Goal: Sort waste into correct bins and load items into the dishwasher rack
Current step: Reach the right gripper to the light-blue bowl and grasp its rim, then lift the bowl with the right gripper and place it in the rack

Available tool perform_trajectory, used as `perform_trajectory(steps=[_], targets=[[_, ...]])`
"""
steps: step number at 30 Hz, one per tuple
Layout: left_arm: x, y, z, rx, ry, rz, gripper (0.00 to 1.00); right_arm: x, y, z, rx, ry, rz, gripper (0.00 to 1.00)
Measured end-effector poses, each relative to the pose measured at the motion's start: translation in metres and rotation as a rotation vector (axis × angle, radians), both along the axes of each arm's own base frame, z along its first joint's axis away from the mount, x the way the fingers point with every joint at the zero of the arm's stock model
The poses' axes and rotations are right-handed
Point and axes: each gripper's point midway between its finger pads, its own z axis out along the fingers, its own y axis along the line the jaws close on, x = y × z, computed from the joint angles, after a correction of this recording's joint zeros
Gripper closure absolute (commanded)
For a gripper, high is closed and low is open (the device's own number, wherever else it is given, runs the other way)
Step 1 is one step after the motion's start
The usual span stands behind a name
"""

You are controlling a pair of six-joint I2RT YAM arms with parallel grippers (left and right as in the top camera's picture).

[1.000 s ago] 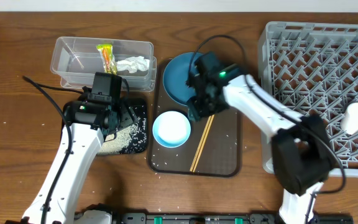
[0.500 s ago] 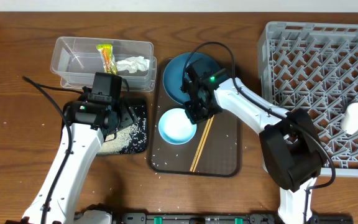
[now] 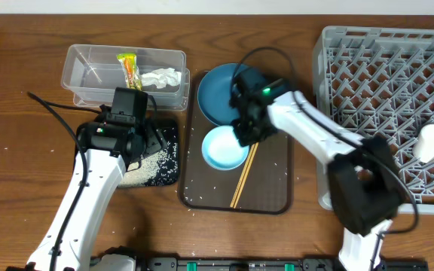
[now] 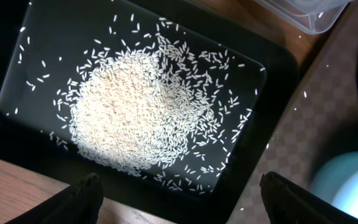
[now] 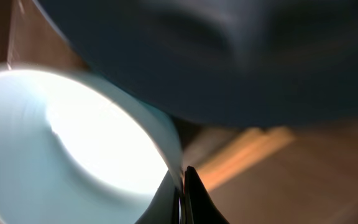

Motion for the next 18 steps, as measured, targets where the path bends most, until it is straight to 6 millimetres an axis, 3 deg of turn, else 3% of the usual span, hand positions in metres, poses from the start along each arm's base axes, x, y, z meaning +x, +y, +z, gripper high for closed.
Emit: perform_trajectory(steps=[2, 5, 10, 13, 18], targets=[[0.000, 0.000, 0.000, 0.000, 0.000, 0.000, 0.16, 0.023, -0.024, 0.030, -0.005, -0.114, -0.057, 0.99], [0.001, 0.000, 0.000, -0.001, -0.004, 0.000, 0.15, 0.063, -0.074, 0.087, -0.022, -0.335, -0.183, 0.99], [0.002, 0.000, 0.001, -0.001, -0.008, 0.000, 0.16, 0.115, -0.201, 0.177, -0.178, -0.701, -0.481, 0.99], [0.002, 0.000, 0.001, -0.001, -0.009, 0.000, 0.16, 0.129, -0.258, 0.202, -0.282, -0.820, -0.581, 0.99], [0.003, 0.000, 0.001, -0.001, -0.011, 0.000, 0.16, 0.138, -0.347, 0.226, -0.462, -0.938, -0.686, 0.99]])
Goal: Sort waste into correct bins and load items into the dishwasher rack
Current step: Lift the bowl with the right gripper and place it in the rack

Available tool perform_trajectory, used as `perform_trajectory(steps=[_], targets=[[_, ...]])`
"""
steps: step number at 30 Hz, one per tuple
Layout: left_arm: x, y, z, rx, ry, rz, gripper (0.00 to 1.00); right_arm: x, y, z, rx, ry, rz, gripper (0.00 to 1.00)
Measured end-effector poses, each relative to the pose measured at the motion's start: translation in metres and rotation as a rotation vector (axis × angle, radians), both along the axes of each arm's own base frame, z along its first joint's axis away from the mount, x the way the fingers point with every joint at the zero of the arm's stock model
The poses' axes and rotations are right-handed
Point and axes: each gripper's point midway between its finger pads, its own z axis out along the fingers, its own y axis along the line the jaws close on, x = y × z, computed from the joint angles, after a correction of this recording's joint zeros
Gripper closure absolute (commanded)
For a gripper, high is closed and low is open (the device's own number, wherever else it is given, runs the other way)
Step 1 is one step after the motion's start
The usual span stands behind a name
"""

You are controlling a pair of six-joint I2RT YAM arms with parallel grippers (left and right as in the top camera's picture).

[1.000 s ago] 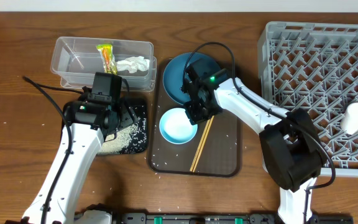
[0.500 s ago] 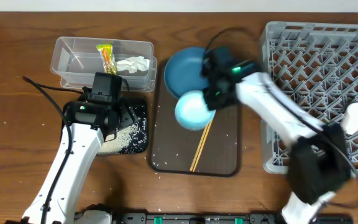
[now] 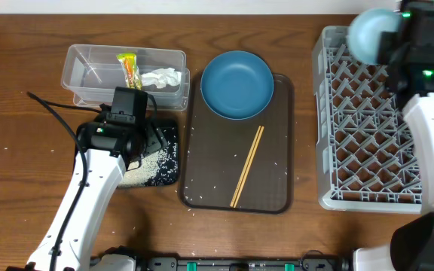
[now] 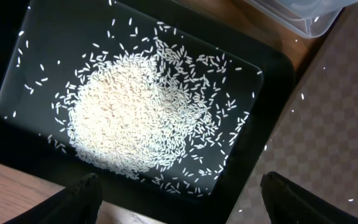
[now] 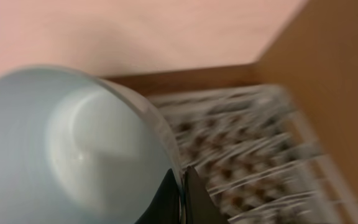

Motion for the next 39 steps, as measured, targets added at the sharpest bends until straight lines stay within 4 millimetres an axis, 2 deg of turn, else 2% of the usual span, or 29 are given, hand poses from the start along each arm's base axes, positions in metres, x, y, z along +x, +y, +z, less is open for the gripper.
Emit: perform_trajectory(steps=[5, 8, 9, 10, 15, 18, 20, 24, 28, 33, 34, 36, 37, 39], targets=[[0.002, 0.000, 0.001, 0.000, -0.008, 0.000, 0.15, -0.004, -0.080, 0.018, -0.133, -0.071, -0.180, 0.99], [0.003, 0.000, 0.001, 0.002, -0.013, 0.001, 0.16, -0.007, -0.124, 0.014, -0.221, -0.057, -0.271, 0.99], [0.003, 0.000, 0.001, 0.002, -0.014, 0.001, 0.16, -0.006, -0.129, 0.011, -0.238, -0.049, -0.278, 0.99], [0.004, 0.000, 0.001, 0.003, -0.016, 0.002, 0.16, -0.007, -0.145, 0.008, -0.276, -0.038, -0.309, 0.99], [0.005, 0.001, 0.002, 0.005, -0.022, 0.003, 0.16, -0.003, -0.201, -0.005, -0.495, 0.007, -0.437, 0.99], [0.006, 0.001, 0.002, 0.006, -0.024, 0.003, 0.16, -0.005, -0.225, -0.011, -0.632, 0.045, -0.514, 0.99], [0.006, 0.001, 0.002, 0.006, -0.026, 0.003, 0.16, -0.007, -0.239, -0.024, -0.710, 0.114, -0.542, 0.99], [0.006, 0.001, 0.002, 0.006, -0.027, 0.003, 0.16, -0.010, -0.254, -0.062, -0.789, 0.298, -0.532, 0.99], [0.008, 0.001, 0.003, 0.005, -0.035, 0.003, 0.16, -0.008, -0.257, -0.101, -0.798, 0.405, -0.508, 0.99], [0.010, 0.000, 0.003, 0.004, -0.041, 0.003, 0.16, -0.002, -0.245, -0.109, -0.769, 0.405, -0.522, 0.97], [0.010, 0.000, 0.003, 0.004, -0.041, 0.004, 0.16, -0.003, -0.242, -0.110, -0.761, 0.406, -0.534, 0.90], [0.010, 0.000, 0.003, 0.004, -0.041, 0.004, 0.16, -0.001, -0.236, -0.112, -0.744, 0.394, -0.545, 0.62], [0.010, 0.000, 0.003, 0.004, -0.041, 0.003, 0.15, 0.000, -0.232, -0.113, -0.737, 0.387, -0.551, 0.55], [0.010, 0.000, 0.003, 0.004, -0.041, 0.003, 0.15, 0.004, -0.222, -0.116, -0.723, 0.369, -0.552, 0.47]])
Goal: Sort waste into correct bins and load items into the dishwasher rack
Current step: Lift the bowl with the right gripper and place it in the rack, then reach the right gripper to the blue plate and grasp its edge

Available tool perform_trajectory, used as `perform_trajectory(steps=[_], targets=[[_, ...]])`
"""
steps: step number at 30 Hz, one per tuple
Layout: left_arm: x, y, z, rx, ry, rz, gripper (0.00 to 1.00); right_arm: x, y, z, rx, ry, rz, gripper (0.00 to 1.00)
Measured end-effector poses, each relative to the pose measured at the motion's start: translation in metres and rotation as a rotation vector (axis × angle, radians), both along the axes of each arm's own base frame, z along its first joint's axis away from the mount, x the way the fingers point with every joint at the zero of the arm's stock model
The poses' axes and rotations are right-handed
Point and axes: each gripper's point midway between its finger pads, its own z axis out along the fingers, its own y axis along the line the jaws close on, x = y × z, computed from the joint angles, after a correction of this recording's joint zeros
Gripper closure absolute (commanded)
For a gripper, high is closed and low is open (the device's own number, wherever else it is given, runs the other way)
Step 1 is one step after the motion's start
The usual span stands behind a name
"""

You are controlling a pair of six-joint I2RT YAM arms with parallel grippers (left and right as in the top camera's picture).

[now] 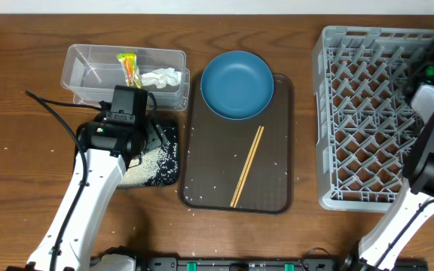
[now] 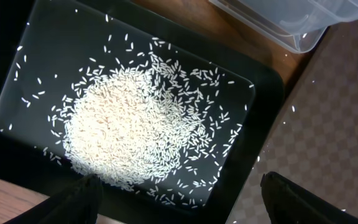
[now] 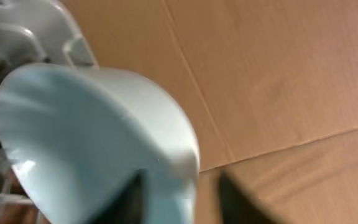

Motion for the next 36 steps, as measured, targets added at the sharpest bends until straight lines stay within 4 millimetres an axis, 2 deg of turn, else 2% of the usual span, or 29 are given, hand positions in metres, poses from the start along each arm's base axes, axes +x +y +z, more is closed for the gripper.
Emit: perform_trajectory(steps=[4, 10, 15, 19, 21, 25, 31, 32, 34, 36], targets=[[0.000, 0.000, 0.000, 0.000, 0.000, 0.000, 0.16, 0.012, 0.023, 0.000, 0.006, -0.041, 0.018, 0.43], [0.000, 0.000, 0.000, 0.000, 0.000, 0.000, 0.16, 0.034, 0.068, 0.004, 0.041, -0.088, 0.100, 0.44], [0.000, 0.000, 0.000, 0.000, 0.000, 0.000, 0.16, 0.055, 0.132, 0.030, 0.165, -0.109, 0.299, 0.44], [0.000, 0.000, 0.000, 0.000, 0.001, 0.000, 0.16, 0.069, 0.199, 0.037, 0.390, -0.155, 0.527, 0.46], [0.000, 0.000, 0.000, 0.000, 0.001, 0.000, 0.15, 0.077, 0.238, 0.030, 0.547, -0.176, 0.651, 0.46], [0.000, 0.000, 0.000, 0.000, 0.000, 0.000, 0.16, 0.084, 0.327, 0.001, 0.917, -0.190, 0.866, 0.48], [0.000, 0.000, 0.000, 0.000, 0.000, 0.000, 0.15, 0.067, 0.439, -0.038, 1.263, -0.098, 0.973, 0.48], [0.000, 0.000, 0.000, 0.000, 0.000, 0.000, 0.16, 0.061, 0.456, -0.049, 1.302, -0.061, 0.979, 0.50], [0.000, 0.000, 0.000, 0.000, 0.000, 0.000, 0.16, 0.052, 0.482, -0.067, 1.348, 0.002, 0.985, 0.60], [0.000, 0.000, 0.000, 0.000, 0.000, 0.000, 0.15, 0.044, 0.502, -0.086, 1.377, 0.054, 0.980, 0.63]])
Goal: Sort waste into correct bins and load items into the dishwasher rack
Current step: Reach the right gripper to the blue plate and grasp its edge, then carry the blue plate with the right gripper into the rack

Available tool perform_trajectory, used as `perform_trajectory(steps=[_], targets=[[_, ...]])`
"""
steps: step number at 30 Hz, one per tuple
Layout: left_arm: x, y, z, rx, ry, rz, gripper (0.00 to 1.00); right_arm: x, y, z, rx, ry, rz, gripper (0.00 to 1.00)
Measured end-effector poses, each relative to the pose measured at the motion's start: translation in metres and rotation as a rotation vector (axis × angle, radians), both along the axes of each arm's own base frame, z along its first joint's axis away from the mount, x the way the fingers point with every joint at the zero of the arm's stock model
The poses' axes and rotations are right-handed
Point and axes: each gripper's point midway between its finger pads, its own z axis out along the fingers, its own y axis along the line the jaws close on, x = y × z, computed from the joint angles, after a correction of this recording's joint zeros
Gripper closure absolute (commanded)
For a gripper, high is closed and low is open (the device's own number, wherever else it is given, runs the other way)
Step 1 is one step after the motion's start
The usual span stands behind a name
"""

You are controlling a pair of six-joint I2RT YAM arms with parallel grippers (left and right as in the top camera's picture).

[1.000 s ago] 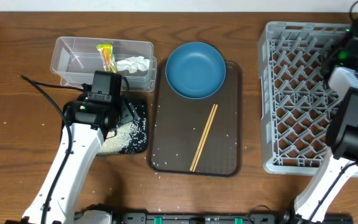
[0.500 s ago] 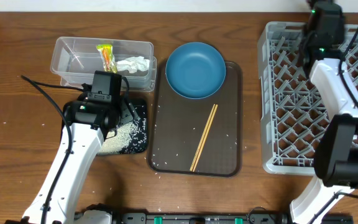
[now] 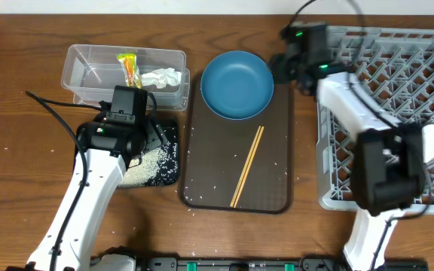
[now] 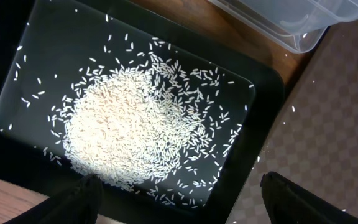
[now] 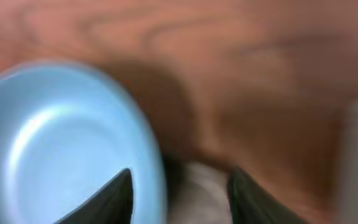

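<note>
The dark blue plate [image 3: 237, 84] lies at the far end of the brown tray [image 3: 271, 169], with a pair of chopsticks [image 3: 247, 177] below it. My right gripper [image 3: 283, 66] sits at the plate's right edge, open; in the blurred right wrist view the plate [image 5: 61, 143] fills the left, and the gripper [image 5: 179, 199] holds nothing. A light blue bowl rests at the far right edge of the grey rack [image 3: 375, 113]. My left gripper [image 4: 185, 199] hovers open over the black tray [image 4: 55, 37] of rice [image 4: 129, 130].
A clear bin [image 3: 89, 71] behind the black tray holds a wrapper and crumpled tissue. A white cup [image 3: 432, 143] lies in the rack's right side. Rice grains are scattered over the brown tray.
My right gripper was at the rack's far right corner with the light blue bowl between its fingers. Now it is open beside the blue plate, and the bowl stays in the rack. The left arm is still.
My right gripper was shut on the light blue bowl's rim on the brown tray. It then held the bowl above the rack's far side, then had it at the rack's right corner. Now the bowl lies there and the gripper is by the plate. The left gripper stayed over the rice.
</note>
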Motion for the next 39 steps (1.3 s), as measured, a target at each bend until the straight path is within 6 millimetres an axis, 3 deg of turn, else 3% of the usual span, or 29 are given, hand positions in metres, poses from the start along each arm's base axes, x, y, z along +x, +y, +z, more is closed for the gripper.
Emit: perform_trajectory(steps=[3, 4, 7, 9, 15, 17, 19, 20, 24, 27, 30, 34, 36, 39], targets=[[0.000, 0.000, 0.000, 0.000, 0.000, 0.000, 0.16, -0.010, 0.020, -0.026, -0.027, 0.050, 0.014, 0.66], [0.000, 0.000, 0.000, 0.000, 0.000, 0.000, 0.15, -0.011, 0.022, -0.031, -0.041, 0.055, 0.009, 0.71], [0.000, 0.000, 0.000, 0.000, 0.000, 0.000, 0.16, -0.013, 0.023, -0.042, -0.083, 0.066, -0.017, 0.98], [0.000, 0.000, 0.000, 0.000, 0.000, 0.000, 0.16, -0.012, 0.022, -0.043, -0.091, 0.065, -0.035, 0.99], [0.000, 0.000, 0.000, 0.000, 0.000, 0.000, 0.15, -0.007, 0.013, -0.032, -0.120, 0.033, -0.076, 0.99], [0.000, 0.000, 0.000, 0.000, 0.000, 0.000, 0.16, -0.004, 0.005, -0.018, -0.131, 0.006, -0.096, 0.99], [0.000, 0.000, 0.000, 0.000, 0.000, 0.000, 0.16, 0.002, -0.012, 0.010, -0.153, -0.054, -0.124, 0.99], [0.000, 0.000, 0.000, 0.000, 0.000, 0.000, 0.16, 0.005, -0.022, 0.026, -0.162, -0.087, -0.138, 0.99], [0.000, 0.000, 0.000, 0.000, 0.000, 0.000, 0.16, 0.018, -0.083, 0.120, -0.262, -0.313, -0.196, 0.99], [0.000, 0.000, 0.000, 0.000, 0.000, 0.000, 0.16, 0.014, -0.144, 0.189, -0.441, -0.472, -0.264, 0.99], [0.000, 0.000, 0.000, 0.000, 0.000, 0.000, 0.16, 0.009, -0.208, 0.238, -0.683, -0.569, -0.401, 0.99], [0.000, 0.000, 0.000, 0.001, -0.001, 0.000, 0.15, -0.007, -0.285, 0.277, -0.943, -0.608, -0.671, 0.99], [0.000, 0.000, 0.000, 0.000, 0.000, 0.000, 0.16, -0.021, -0.322, 0.283, -1.039, -0.565, -0.798, 0.99], [0.000, 0.000, 0.000, 0.000, 0.000, 0.000, 0.16, -0.041, -0.365, 0.275, -1.141, -0.456, -0.906, 0.99]])
